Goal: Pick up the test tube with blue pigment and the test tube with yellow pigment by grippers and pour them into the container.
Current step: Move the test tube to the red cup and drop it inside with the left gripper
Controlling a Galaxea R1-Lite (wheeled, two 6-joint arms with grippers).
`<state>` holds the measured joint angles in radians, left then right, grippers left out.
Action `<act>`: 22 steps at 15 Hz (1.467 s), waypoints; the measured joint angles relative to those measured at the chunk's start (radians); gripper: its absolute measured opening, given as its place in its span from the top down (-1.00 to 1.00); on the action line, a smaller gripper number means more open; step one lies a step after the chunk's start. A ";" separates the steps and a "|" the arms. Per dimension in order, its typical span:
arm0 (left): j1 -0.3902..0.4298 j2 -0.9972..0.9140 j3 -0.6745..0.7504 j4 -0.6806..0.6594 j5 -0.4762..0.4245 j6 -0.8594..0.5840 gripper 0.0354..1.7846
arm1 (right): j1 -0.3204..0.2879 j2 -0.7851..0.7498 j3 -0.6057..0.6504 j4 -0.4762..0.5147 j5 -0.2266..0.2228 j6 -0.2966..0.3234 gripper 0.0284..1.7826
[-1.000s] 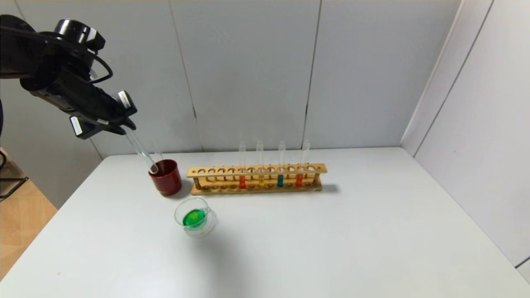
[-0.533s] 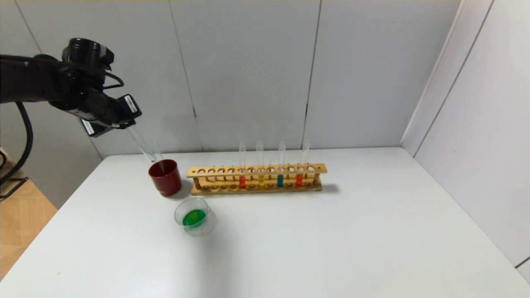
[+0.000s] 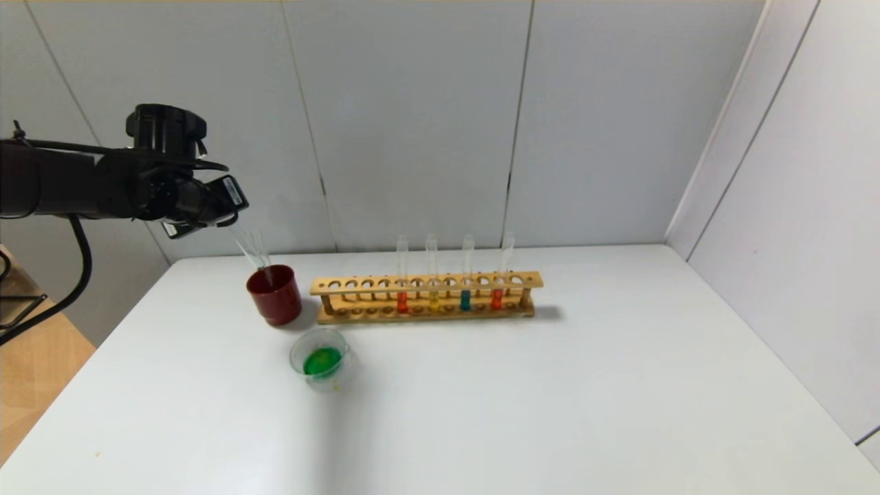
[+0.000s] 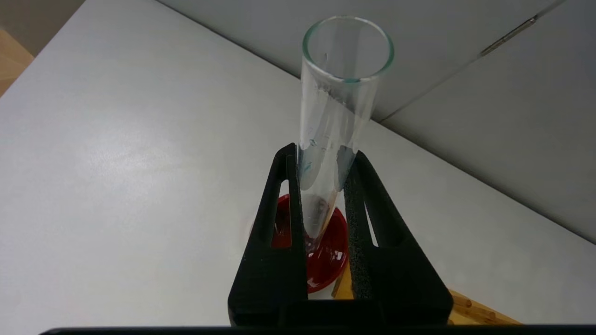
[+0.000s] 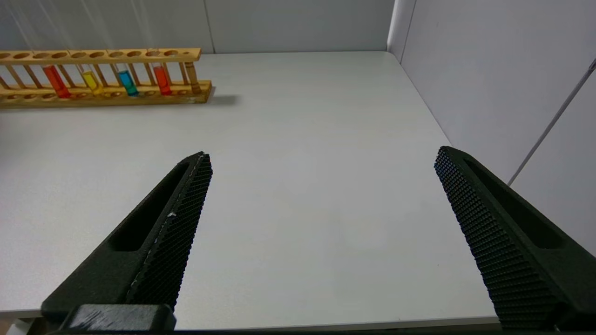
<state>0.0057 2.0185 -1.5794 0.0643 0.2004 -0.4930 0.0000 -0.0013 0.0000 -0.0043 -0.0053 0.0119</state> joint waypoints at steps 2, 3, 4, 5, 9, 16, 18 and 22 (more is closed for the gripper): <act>-0.004 0.007 0.024 0.000 0.000 -0.003 0.70 | 0.000 0.000 0.000 0.000 0.000 0.000 -0.96; -0.007 0.008 0.038 -0.002 -0.001 -0.003 0.70 | 0.000 0.000 0.000 0.000 0.000 0.000 -0.96; -0.013 0.011 0.050 -0.002 -0.001 -0.004 0.70 | 0.000 0.000 0.000 0.000 -0.001 0.000 -0.96; -0.017 0.014 0.059 -0.002 0.000 -0.003 0.70 | 0.000 0.000 0.000 0.000 0.000 0.000 -0.96; -0.023 0.033 0.079 -0.004 0.000 -0.005 0.70 | 0.000 0.000 0.000 0.000 0.000 0.000 -0.96; -0.044 0.077 0.117 -0.103 0.000 -0.001 0.66 | 0.000 0.000 0.000 0.000 0.000 0.000 -0.96; -0.045 0.080 0.120 -0.103 0.001 -0.002 0.52 | 0.000 0.000 0.000 0.000 0.000 0.000 -0.96; -0.047 0.059 0.124 -0.099 -0.001 -0.003 -0.15 | 0.000 0.000 0.000 0.000 0.000 0.000 -0.96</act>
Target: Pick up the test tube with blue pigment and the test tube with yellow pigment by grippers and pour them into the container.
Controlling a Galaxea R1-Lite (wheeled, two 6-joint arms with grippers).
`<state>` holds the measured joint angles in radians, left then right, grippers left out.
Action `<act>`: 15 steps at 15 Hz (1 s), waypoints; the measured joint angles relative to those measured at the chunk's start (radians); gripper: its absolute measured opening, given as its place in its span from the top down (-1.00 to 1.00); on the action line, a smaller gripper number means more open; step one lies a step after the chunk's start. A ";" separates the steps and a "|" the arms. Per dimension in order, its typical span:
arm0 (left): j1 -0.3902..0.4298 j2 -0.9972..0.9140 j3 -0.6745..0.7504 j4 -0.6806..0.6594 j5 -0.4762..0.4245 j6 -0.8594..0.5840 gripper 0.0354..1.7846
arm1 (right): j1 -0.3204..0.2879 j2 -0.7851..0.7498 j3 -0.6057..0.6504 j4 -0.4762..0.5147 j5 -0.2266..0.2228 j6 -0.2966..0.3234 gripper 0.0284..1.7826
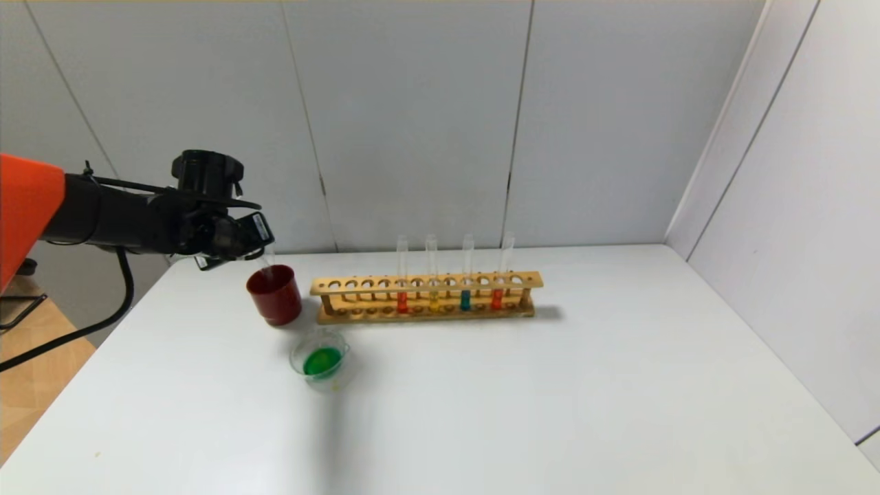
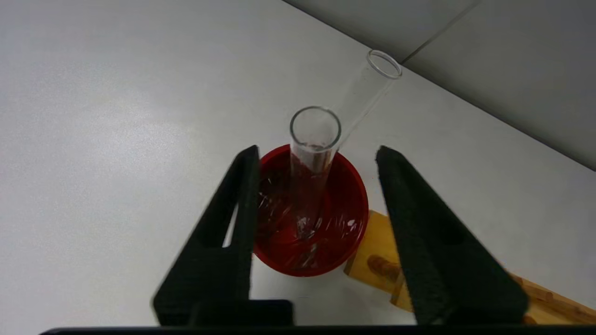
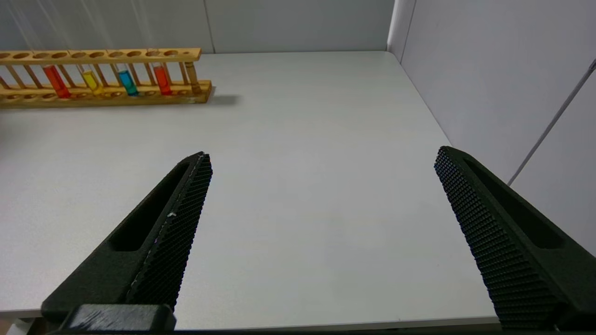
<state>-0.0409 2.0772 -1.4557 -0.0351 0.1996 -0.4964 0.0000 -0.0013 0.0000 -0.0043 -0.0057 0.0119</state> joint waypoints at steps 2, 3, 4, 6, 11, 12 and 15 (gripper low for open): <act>0.000 -0.029 0.003 0.004 0.000 0.001 -0.52 | 0.000 0.000 0.000 0.000 0.000 0.000 -0.96; 0.000 -0.053 0.010 0.004 0.000 0.003 -0.65 | 0.000 0.000 0.000 0.000 0.000 0.000 -0.96; -0.001 -0.087 0.020 0.006 0.000 0.005 -0.77 | 0.000 0.000 0.000 0.000 0.000 0.000 -0.96; 0.000 -0.180 0.047 0.012 0.000 0.010 -0.92 | 0.000 0.000 0.000 0.000 0.000 0.000 -0.96; 0.000 -0.572 0.167 0.105 -0.001 0.028 -0.95 | 0.000 0.000 0.000 0.000 0.000 0.000 -0.96; 0.000 -0.664 0.203 0.126 0.000 0.035 -0.95 | 0.000 0.000 0.000 0.000 0.000 0.000 -0.96; 0.000 -0.957 0.333 0.206 0.015 0.057 -0.95 | 0.000 0.000 0.000 0.000 0.000 0.000 -0.96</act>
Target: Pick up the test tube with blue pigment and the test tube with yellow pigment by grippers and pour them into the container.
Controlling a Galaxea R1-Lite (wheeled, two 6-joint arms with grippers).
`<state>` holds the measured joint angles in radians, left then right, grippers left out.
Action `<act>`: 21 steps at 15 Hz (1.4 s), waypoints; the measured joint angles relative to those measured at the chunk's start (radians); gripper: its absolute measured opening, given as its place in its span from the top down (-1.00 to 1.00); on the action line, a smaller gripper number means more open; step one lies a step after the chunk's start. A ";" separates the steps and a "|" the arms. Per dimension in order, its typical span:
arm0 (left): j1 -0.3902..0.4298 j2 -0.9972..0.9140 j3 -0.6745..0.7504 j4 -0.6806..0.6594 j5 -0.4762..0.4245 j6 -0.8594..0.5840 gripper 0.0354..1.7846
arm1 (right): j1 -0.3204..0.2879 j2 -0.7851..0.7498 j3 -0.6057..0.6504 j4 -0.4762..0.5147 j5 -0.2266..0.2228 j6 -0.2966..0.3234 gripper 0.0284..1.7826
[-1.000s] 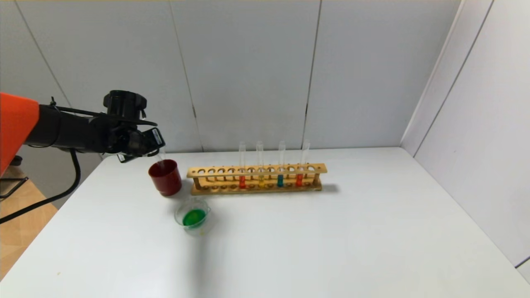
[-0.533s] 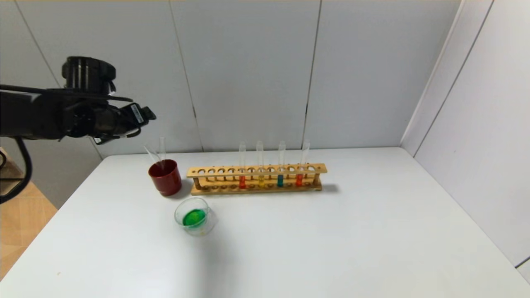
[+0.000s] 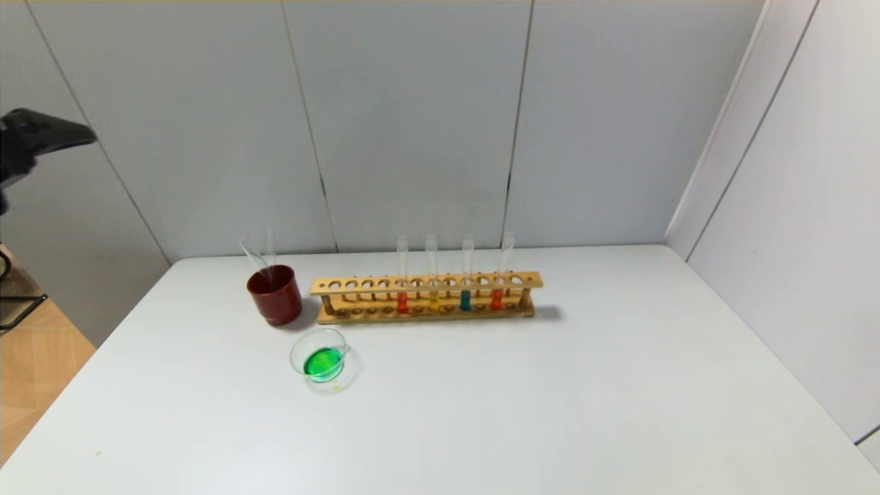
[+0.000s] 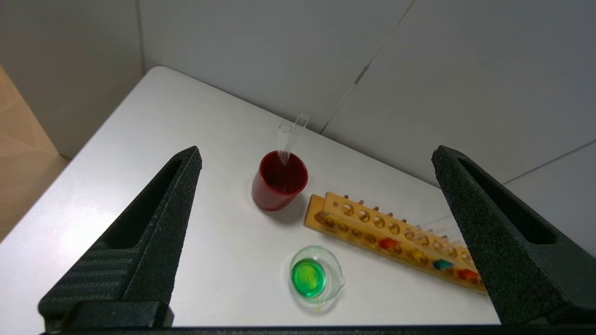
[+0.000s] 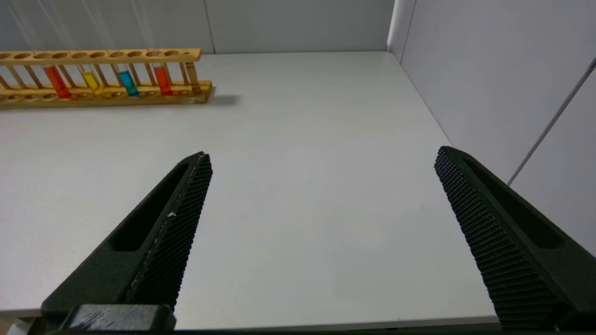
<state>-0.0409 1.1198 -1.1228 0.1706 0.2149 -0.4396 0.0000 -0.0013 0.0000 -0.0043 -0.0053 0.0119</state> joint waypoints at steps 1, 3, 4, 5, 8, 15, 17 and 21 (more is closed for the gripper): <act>0.000 -0.103 0.047 0.034 0.009 0.012 -0.95 | 0.000 0.000 0.000 0.000 0.000 0.000 -0.96; 0.001 -0.283 0.129 0.093 0.019 0.034 -0.95 | 0.000 0.000 0.000 0.000 0.000 0.000 -0.96; 0.002 -0.372 0.167 0.121 0.022 0.044 -0.95 | 0.000 0.000 0.000 0.000 0.000 0.000 -0.96; 0.006 -0.448 0.196 0.148 0.024 0.051 -0.95 | 0.000 0.000 0.000 0.000 0.000 0.000 -0.96; 0.030 -0.642 0.291 0.226 0.009 0.076 -0.95 | 0.000 0.000 0.000 0.000 0.000 0.000 -0.96; 0.055 -0.966 0.696 0.057 -0.321 0.217 -0.95 | 0.000 0.000 0.000 0.000 -0.001 0.000 -0.96; 0.050 -1.031 0.870 -0.070 -0.372 0.353 -0.95 | 0.000 0.000 0.000 0.000 0.000 0.000 -0.96; 0.047 -1.103 1.099 -0.288 -0.323 0.640 -0.95 | 0.000 0.000 0.000 0.000 0.000 0.000 -0.96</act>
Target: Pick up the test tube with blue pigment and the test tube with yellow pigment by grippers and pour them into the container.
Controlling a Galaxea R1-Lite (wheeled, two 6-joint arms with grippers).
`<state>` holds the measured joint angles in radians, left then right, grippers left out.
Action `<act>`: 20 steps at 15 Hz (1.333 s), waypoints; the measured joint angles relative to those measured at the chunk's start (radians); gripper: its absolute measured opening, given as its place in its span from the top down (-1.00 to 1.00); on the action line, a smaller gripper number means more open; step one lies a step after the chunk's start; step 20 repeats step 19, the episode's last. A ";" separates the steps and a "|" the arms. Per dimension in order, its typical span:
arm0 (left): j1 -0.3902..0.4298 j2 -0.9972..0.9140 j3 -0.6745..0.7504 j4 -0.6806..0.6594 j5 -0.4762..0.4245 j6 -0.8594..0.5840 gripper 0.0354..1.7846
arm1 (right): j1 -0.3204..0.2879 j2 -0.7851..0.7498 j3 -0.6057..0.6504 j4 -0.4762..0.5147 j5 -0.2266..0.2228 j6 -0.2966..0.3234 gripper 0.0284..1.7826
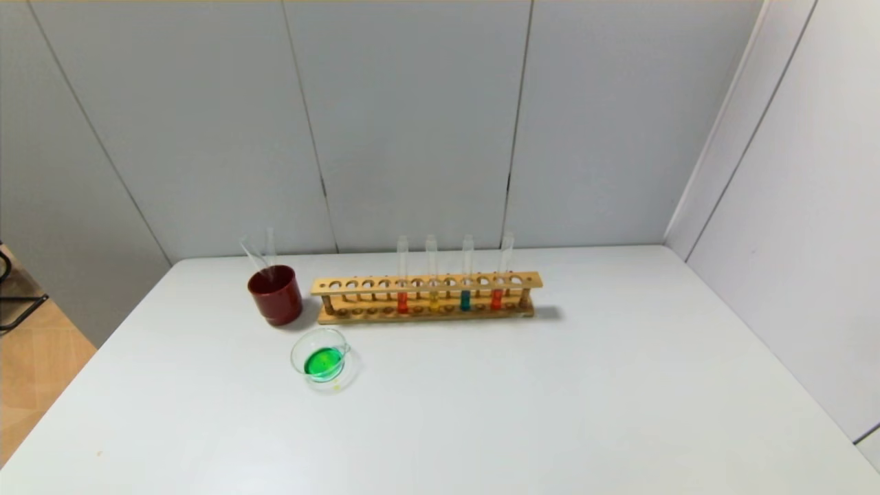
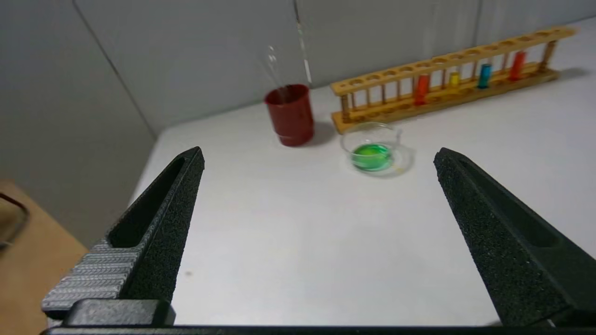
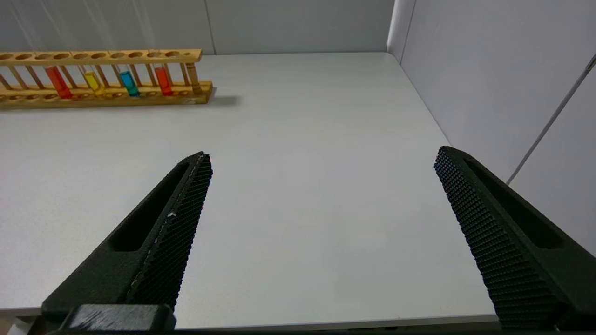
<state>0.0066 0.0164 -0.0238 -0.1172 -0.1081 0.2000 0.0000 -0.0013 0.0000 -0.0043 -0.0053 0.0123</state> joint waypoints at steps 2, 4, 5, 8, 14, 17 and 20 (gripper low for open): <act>-0.001 -0.013 0.006 0.094 0.040 -0.036 -0.95 | 0.000 0.000 0.000 0.000 -0.001 0.000 -0.96; -0.002 -0.017 -0.005 0.194 0.056 -0.081 -0.95 | 0.000 0.000 0.000 0.000 0.000 0.000 -0.96; -0.002 -0.018 -0.007 0.198 0.057 -0.082 -0.95 | 0.000 0.000 0.000 0.000 0.000 0.000 -0.96; -0.003 -0.019 -0.005 0.189 0.059 -0.089 -0.95 | 0.000 0.000 0.000 0.000 0.000 0.000 -0.96; -0.002 -0.018 0.023 0.122 0.058 -0.098 -0.95 | 0.000 0.000 0.000 0.000 0.000 -0.005 -0.96; -0.002 -0.018 0.024 0.122 0.058 -0.098 -0.95 | 0.000 0.000 0.000 0.000 -0.001 0.000 -0.96; -0.002 -0.018 0.024 0.122 0.058 -0.098 -0.95 | 0.000 0.000 0.000 0.000 -0.001 0.000 -0.96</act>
